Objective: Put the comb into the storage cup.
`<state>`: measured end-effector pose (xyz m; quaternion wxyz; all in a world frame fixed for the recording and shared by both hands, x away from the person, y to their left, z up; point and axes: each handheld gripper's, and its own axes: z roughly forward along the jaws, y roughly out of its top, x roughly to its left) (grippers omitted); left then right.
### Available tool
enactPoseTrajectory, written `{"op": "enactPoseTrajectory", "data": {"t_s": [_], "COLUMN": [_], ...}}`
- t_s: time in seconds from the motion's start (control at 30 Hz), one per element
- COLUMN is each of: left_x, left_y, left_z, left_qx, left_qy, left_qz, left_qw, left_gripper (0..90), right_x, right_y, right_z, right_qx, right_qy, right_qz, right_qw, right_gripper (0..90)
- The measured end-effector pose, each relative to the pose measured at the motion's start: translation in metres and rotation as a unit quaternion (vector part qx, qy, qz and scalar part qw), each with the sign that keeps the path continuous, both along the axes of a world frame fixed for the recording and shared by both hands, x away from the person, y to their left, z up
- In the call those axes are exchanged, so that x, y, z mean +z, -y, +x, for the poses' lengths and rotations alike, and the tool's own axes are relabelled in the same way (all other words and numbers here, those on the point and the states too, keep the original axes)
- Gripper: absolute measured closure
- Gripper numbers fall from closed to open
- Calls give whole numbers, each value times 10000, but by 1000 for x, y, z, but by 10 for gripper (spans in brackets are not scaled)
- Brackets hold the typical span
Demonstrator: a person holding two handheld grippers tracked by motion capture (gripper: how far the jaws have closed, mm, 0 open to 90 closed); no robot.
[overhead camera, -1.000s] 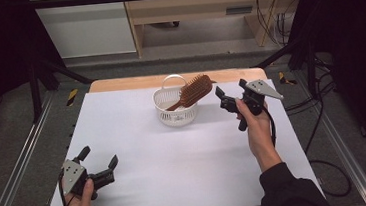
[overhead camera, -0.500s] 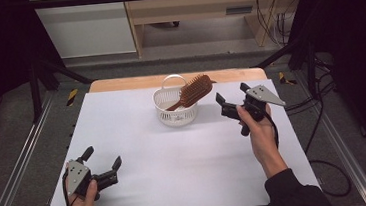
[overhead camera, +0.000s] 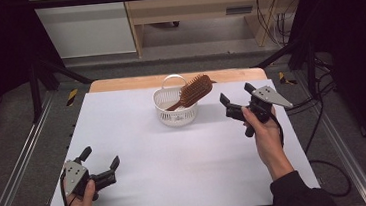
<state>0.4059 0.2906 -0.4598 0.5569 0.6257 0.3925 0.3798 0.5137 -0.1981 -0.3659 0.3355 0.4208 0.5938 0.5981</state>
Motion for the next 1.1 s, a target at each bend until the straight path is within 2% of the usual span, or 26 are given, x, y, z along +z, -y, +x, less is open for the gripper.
{"op": "enactPoseTrajectory", "data": {"t_s": [0.17,0.53,0.7,1.1], "left_x": [2,2,5,4], "left_y": [-3,-9,-9,-9], "left_z": [-2,-2,-5,-4], "left_qx": [37,92,79,97], "left_qy": [36,45,196,89], "left_qz": [-28,-72,-95,-165], "left_qw": [10000,9999,9997,9998], "left_gripper": [4,5,4,4], "right_x": [4,3,3,-1], "right_y": [3,6,9,18], "right_z": [-4,-13,-19,-26], "right_qx": [53,92,22,-6], "right_qy": [78,81,88,95], "right_qz": [24,18,-9,-91], "right_qw": [10000,9999,10000,9999], "right_gripper": [32,28,27,25]}}
